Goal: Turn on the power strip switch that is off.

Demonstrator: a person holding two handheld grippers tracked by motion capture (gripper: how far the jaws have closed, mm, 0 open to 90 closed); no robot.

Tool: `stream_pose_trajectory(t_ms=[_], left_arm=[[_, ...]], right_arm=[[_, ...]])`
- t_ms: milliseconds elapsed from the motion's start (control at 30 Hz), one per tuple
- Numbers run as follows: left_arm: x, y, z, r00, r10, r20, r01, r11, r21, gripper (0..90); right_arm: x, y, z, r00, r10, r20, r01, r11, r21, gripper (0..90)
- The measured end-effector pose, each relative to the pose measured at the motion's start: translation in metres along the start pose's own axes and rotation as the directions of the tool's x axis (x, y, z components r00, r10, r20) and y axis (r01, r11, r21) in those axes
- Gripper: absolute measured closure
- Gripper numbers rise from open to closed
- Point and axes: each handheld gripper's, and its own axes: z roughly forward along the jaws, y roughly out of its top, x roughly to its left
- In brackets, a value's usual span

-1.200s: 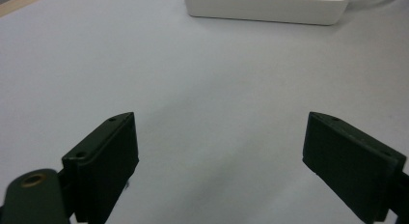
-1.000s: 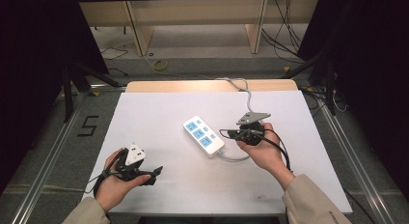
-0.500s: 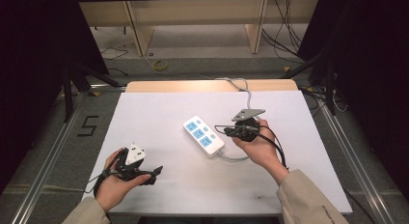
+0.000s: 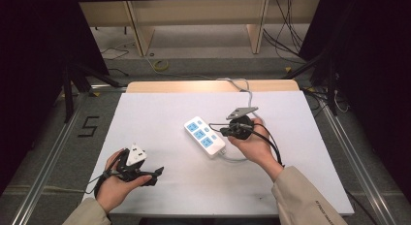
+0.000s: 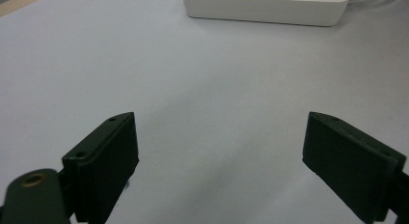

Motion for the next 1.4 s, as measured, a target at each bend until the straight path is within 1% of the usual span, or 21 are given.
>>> stream_pose_trajectory(t_ms=[67, 400, 700, 1033, 1400], left_arm=[[0.000, 0.000, 0.000, 1.0000, 0.005, 0.002, -0.006, 1.0000, 0.002, 11.9], [0.000, 0.000, 0.000, 1.0000, 0.004, 0.005, -0.004, 1.0000, 0.002, 11.9], [0.000, 0.000, 0.001, 1.0000, 0.006, 0.006, -0.006, 1.0000, 0.004, 11.9], [0.000, 0.000, 0.001, 1.0000, 0.007, 0.006, -0.007, 1.0000, 0.002, 11.9], [-0.001, 0.000, 0.001, 0.9999, 0.007, 0.008, -0.007, 1.0000, 0.002, 12.0]], right_arm=[[0.000, 0.001, 0.001, 1.0000, 0.001, -0.001, -0.001, 1.0000, 0.002, 90.0], [0.000, 0.009, 0.009, 1.0000, -0.002, -0.003, 0.002, 1.0000, 0.006, 90.0], [0.000, 0.013, 0.017, 1.0000, 0.000, -0.006, 0.000, 0.9998, 0.021, 90.0], [0.002, 0.018, 0.025, 0.9999, -0.008, -0.011, 0.009, 0.9993, 0.037, 90.0], [0.001, 0.023, 0.032, 0.9998, 0.004, -0.017, -0.003, 0.9990, 0.044, 90.0]])
